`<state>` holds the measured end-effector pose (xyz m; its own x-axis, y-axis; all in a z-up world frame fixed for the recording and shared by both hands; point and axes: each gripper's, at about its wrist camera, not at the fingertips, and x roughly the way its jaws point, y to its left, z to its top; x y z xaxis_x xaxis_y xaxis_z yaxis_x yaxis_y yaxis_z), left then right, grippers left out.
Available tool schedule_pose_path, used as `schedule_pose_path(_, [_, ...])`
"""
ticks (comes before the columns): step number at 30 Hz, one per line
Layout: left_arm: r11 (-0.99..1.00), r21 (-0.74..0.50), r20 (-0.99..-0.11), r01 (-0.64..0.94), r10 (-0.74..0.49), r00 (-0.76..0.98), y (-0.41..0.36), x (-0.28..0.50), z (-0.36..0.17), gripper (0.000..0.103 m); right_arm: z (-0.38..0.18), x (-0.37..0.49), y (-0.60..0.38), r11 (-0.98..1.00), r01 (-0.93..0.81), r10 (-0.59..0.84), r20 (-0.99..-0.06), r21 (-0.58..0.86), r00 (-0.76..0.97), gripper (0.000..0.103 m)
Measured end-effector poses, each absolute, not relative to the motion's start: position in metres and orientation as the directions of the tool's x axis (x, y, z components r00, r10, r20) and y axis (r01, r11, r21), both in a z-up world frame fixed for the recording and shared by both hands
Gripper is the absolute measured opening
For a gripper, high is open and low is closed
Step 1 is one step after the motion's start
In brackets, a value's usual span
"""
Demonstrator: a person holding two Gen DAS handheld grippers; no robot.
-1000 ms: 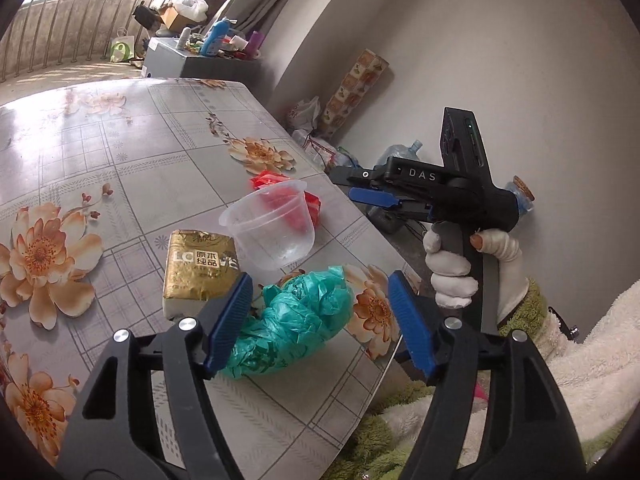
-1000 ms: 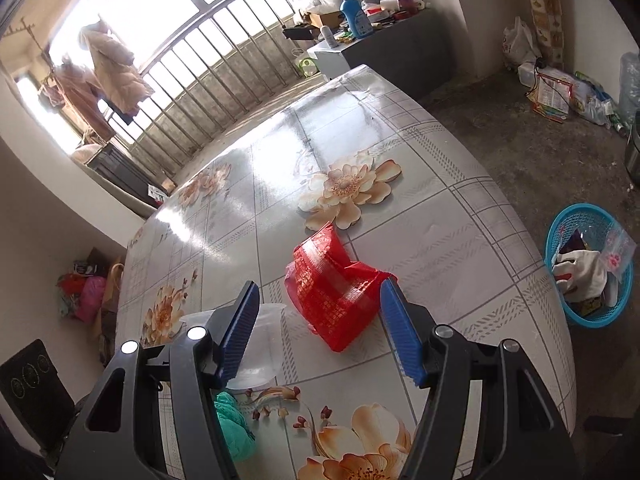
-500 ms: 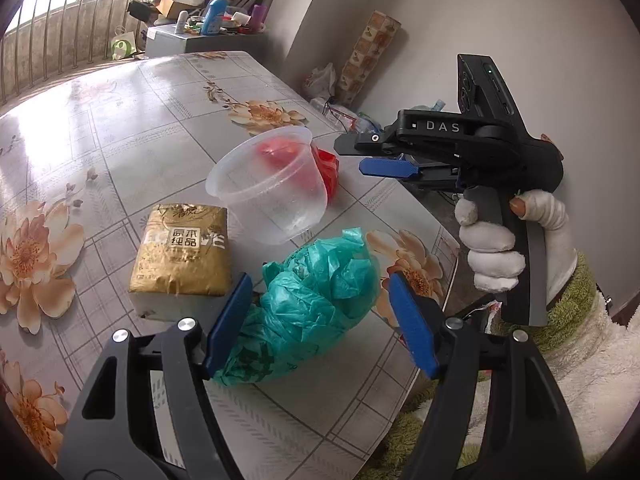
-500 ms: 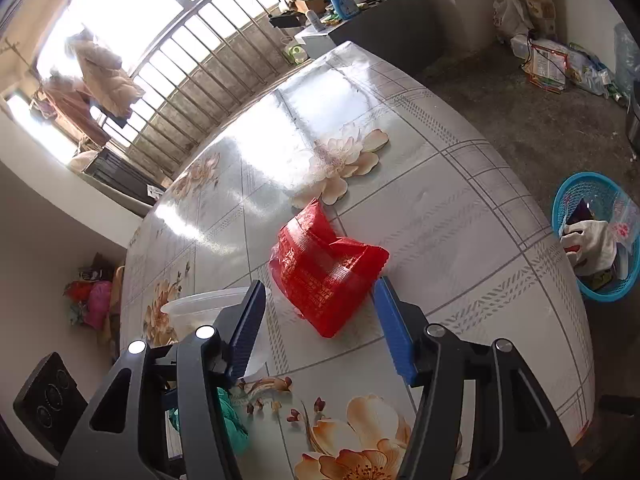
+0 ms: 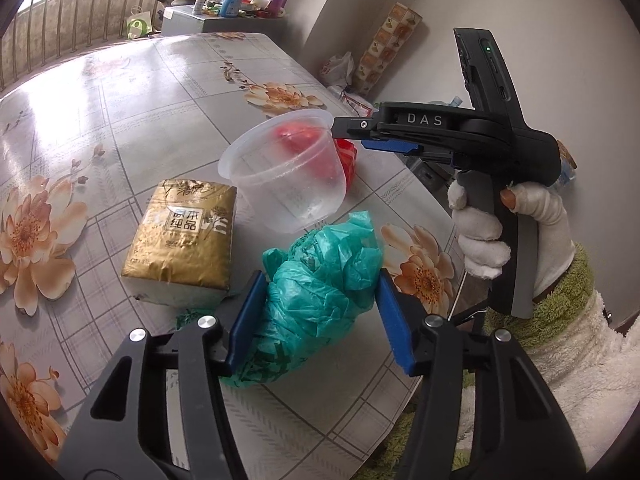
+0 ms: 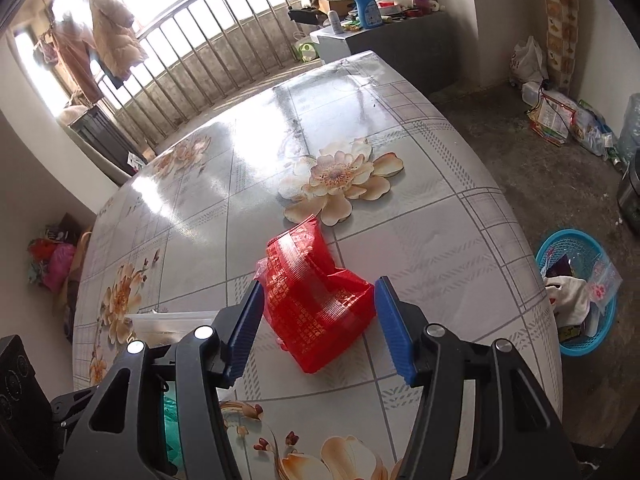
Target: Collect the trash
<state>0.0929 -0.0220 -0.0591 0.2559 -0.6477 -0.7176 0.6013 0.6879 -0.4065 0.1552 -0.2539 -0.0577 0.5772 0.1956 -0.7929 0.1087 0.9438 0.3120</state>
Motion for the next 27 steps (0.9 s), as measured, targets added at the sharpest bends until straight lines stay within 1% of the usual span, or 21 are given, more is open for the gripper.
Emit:
schedule_pose_path(9, [0.69, -0.452, -0.704, 0.566, -0.666, 0.249, -0.018, 0.095, -0.056, 0.051, -0.076, 0.172, -0.249, 0.96, 0.072, 0.191, -0.821, 0.271, 0.539, 0.055])
schedule_pose_path(12, [0.694, -0.455, -0.708, 0.559, -0.662, 0.246, -0.018, 0.095, -0.057, 0.05, -0.076, 0.169, -0.247, 0.969, 0.066, 0.165, -0.825, 0.237, 0.54, 0.049])
schedule_pose_path(15, [0.694, -0.453, -0.709, 0.56, -0.661, 0.246, -0.021, 0.095, -0.054, 0.05, -0.076, 0.164, -0.243, 0.977, 0.058, 0.142, -0.829, 0.205, 0.541, 0.046])
schedule_pose_path(17, [0.683, -0.47, -0.694, 0.559, -0.677, 0.245, -0.02, 0.095, -0.05, 0.05, -0.076, 0.161, -0.244, 0.978, 0.062, 0.136, -0.831, 0.2, 0.54, 0.045])
schedule_pose_path(22, [0.668, -0.49, -0.67, 0.56, -0.7, 0.248, -0.019, 0.09, -0.039, 0.05, -0.076, 0.149, -0.252, 0.97, 0.108, 0.128, -0.839, 0.216, 0.53, 0.042])
schedule_pose_path(24, [0.662, -0.496, -0.66, 0.562, -0.708, 0.252, -0.017, 0.087, -0.035, 0.05, -0.075, 0.142, -0.257, 0.964, 0.13, 0.13, -0.838, 0.232, 0.53, 0.038])
schedule_pose_path(27, [0.646, -0.512, -0.637, 0.566, -0.727, 0.255, -0.014, 0.082, -0.027, 0.05, -0.075, 0.127, -0.269, 0.947, 0.161, 0.149, -0.828, 0.277, 0.541, 0.034])
